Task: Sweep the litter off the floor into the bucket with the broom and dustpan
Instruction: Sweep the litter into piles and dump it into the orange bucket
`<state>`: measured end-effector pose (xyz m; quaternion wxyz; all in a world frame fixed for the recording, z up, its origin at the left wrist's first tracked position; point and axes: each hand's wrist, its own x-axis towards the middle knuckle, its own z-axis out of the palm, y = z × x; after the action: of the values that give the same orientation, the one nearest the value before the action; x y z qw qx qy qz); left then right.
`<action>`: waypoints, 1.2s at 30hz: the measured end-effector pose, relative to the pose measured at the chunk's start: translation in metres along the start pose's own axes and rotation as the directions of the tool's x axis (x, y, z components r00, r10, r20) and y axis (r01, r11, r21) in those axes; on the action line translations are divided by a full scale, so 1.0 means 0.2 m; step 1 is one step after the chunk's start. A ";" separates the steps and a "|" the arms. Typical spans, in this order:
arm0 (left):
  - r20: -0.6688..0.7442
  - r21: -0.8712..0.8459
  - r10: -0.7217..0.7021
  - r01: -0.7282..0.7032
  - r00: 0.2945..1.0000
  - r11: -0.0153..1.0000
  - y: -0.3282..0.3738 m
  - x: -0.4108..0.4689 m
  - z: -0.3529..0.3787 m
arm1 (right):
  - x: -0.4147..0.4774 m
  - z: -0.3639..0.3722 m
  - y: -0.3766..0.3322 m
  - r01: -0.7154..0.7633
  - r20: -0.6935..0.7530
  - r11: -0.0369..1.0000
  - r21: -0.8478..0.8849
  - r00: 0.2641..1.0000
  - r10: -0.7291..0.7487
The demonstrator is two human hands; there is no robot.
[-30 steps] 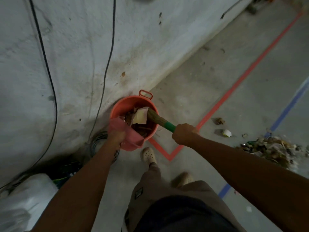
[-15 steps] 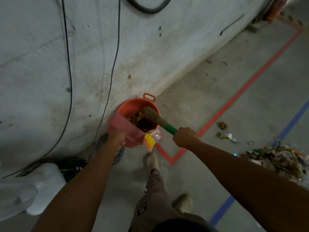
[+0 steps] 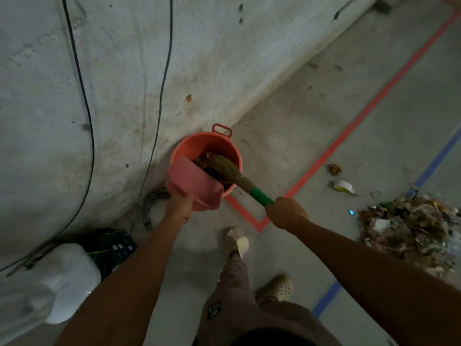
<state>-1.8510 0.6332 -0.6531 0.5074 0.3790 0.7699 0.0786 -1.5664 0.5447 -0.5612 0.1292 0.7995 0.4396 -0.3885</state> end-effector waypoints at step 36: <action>0.040 0.285 0.113 -0.120 0.993 0.951 -0.53 -1.01 0.95 | -0.76 1.01 1.64 -0.323 0.161 0.797 0.509 0.946 0.281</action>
<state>-1.7057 0.3748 -0.6510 0.4505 0.4942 0.7435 -0.0084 -1.4528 0.1520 -0.6292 -0.0189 0.8480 0.1769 -0.4993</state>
